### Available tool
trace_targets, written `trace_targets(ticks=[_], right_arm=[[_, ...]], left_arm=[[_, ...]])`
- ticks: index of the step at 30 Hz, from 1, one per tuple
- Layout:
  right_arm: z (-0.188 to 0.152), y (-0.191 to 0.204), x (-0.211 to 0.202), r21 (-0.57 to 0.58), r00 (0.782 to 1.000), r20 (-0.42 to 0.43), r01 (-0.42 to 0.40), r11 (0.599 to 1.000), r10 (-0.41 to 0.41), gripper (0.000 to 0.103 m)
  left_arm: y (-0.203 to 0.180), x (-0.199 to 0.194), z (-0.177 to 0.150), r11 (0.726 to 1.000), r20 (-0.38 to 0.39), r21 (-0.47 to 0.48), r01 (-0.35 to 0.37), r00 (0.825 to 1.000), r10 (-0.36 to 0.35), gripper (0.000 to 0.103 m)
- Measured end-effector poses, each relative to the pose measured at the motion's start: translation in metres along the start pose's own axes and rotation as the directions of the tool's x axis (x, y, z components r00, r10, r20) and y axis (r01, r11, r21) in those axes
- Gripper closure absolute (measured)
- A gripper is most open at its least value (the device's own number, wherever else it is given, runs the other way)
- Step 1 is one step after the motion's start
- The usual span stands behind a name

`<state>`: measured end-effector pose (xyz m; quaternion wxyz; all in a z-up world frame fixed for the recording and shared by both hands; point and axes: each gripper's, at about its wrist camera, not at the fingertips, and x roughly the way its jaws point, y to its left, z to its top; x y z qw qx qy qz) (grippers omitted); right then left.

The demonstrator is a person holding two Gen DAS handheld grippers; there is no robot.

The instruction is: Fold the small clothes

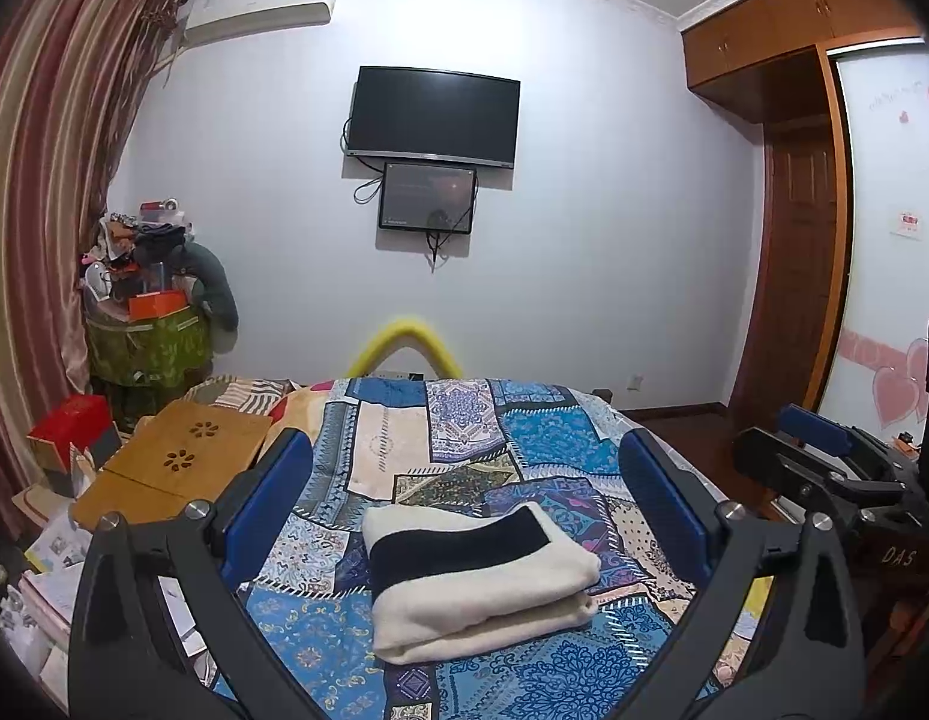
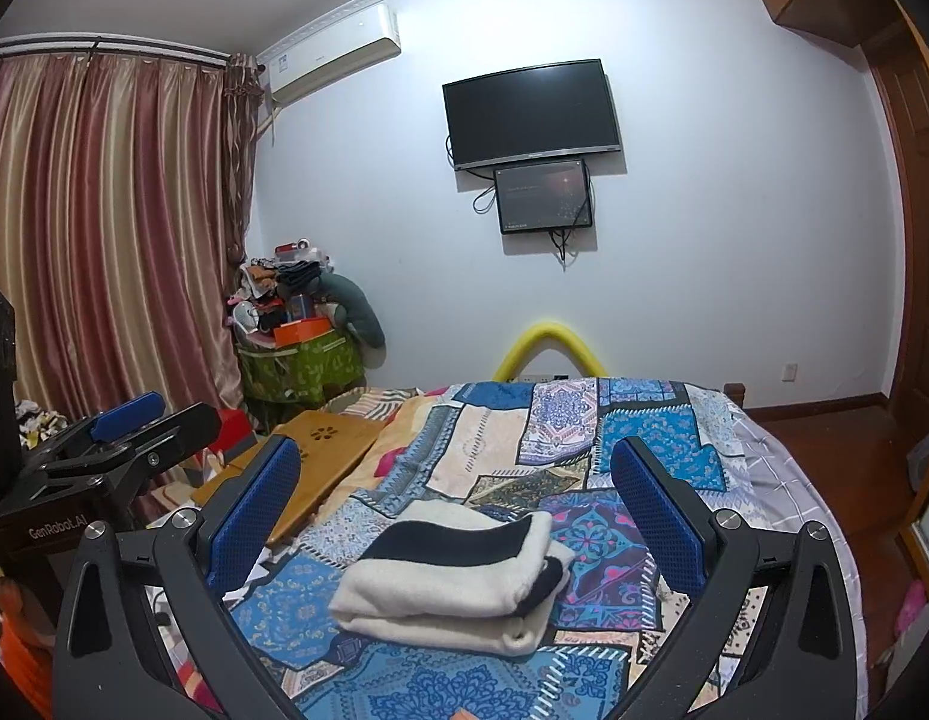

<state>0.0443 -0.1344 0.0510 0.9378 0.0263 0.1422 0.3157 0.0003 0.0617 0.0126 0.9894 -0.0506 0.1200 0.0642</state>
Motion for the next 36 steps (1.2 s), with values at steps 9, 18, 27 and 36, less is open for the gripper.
trace_targets(ticks=[9,18,27,36], right_arm=[[0.0,0.0,0.0,0.002,1.0,0.0,-0.001,1.0,0.001,0.0],[0.0,0.0,0.0,0.002,1.0,-0.001,0.0,1.0,0.0,0.0],[-0.001,-0.001,0.0,0.003,1.0,0.0,0.001,1.0,-0.001,0.0],[-0.002,-0.001,-0.002,0.009,1.0,-0.002,0.002,1.0,-0.002,0.0]], left_arm=[[-0.001,-0.001,0.001,1.0,0.0,0.004,0.005,1.0,-0.005,0.0],[-0.002,-0.002,0.002,1.0,0.001,0.0,0.013,1.0,-0.013,0.0],[-0.007,0.001,0.002,0.999,-0.012,0.01,0.045,0.999,-0.045,0.0],[-0.011,0.0,0.001,0.999,-0.014,0.022,0.045,0.999,-0.045,0.0]])
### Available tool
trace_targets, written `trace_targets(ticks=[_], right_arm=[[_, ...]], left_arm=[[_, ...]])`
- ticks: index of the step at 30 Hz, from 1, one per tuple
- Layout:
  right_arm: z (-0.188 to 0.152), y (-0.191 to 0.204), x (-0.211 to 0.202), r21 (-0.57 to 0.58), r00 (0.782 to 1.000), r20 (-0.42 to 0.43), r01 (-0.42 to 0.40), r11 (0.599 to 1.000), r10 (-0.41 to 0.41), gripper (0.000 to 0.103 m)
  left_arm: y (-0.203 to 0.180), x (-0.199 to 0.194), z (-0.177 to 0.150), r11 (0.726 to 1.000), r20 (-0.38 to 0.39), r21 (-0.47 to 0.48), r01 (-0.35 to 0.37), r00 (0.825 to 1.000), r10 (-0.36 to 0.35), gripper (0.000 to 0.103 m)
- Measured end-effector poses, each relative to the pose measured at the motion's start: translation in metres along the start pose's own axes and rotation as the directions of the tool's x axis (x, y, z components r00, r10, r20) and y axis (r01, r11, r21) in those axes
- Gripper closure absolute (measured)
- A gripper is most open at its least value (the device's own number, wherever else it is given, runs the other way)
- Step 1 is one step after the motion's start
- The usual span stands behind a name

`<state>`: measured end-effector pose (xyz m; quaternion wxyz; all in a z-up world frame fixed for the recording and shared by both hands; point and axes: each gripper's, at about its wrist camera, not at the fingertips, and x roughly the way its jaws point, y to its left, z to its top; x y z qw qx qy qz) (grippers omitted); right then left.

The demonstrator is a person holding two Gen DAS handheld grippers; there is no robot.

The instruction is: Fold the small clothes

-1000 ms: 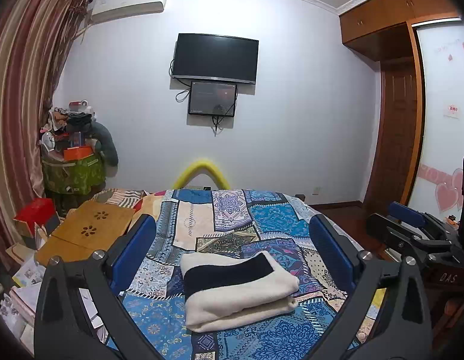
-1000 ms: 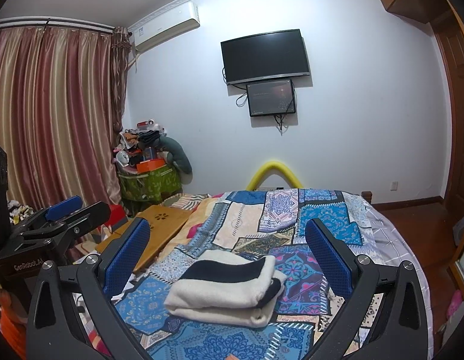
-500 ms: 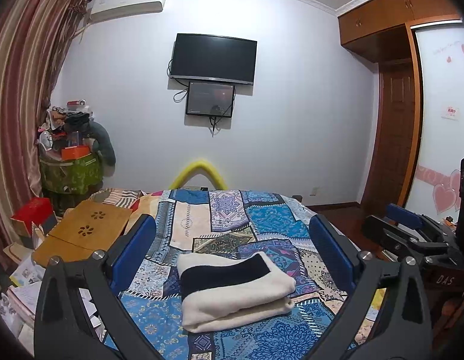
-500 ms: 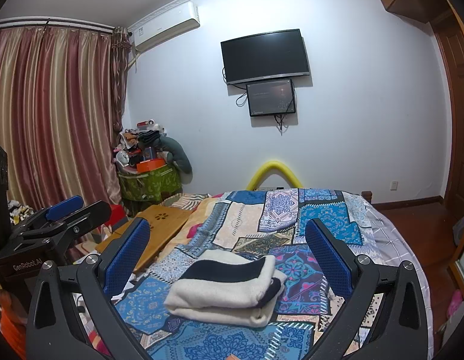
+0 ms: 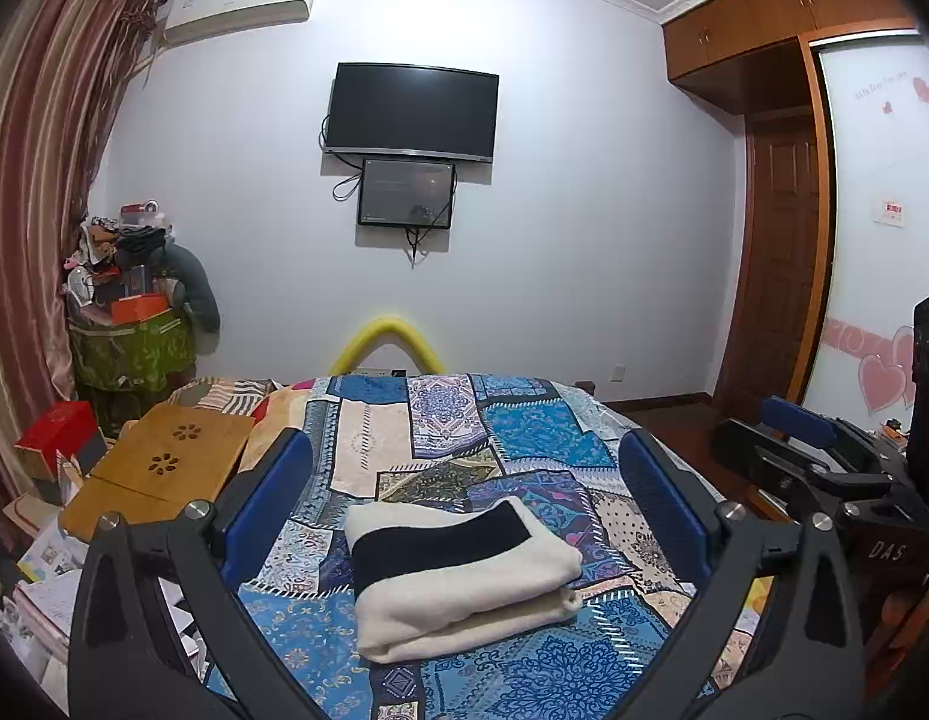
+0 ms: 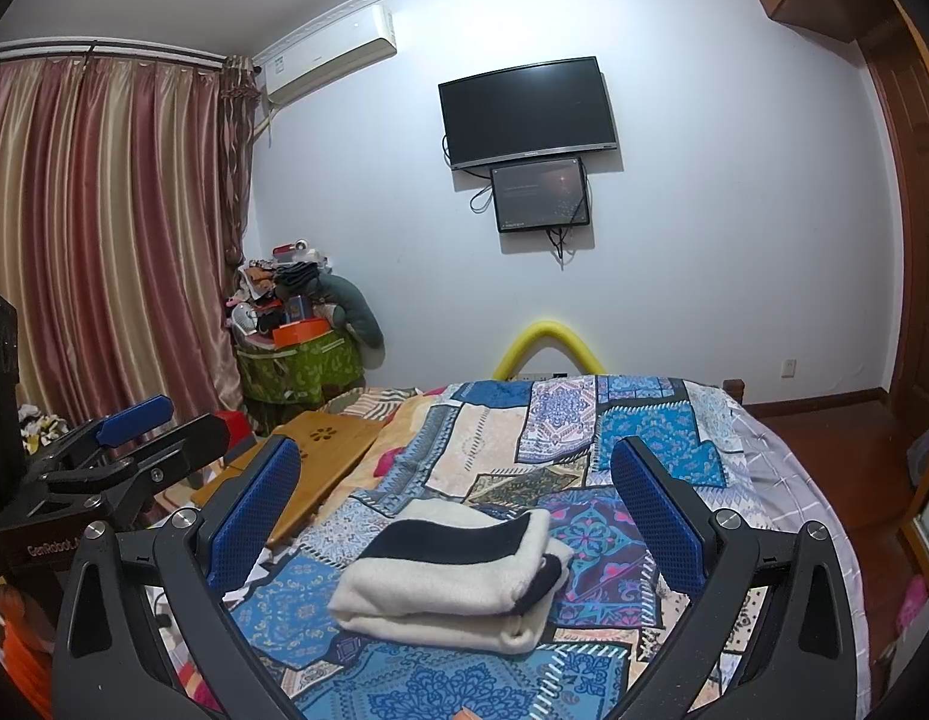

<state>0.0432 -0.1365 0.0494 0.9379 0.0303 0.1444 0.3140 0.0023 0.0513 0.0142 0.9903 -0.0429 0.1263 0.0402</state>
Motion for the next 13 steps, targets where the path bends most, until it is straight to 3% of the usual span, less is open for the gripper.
trace_targets(ticks=[13], right_arm=[[-0.001,0.0002,0.0021,0.007,1.0,-0.006,0.002,1.0,-0.002,0.0]], left_arm=[[-0.0003,0.0059,-0.0005,1.0,-0.013,-0.01,0.004,1.0,-0.005,0.0]])
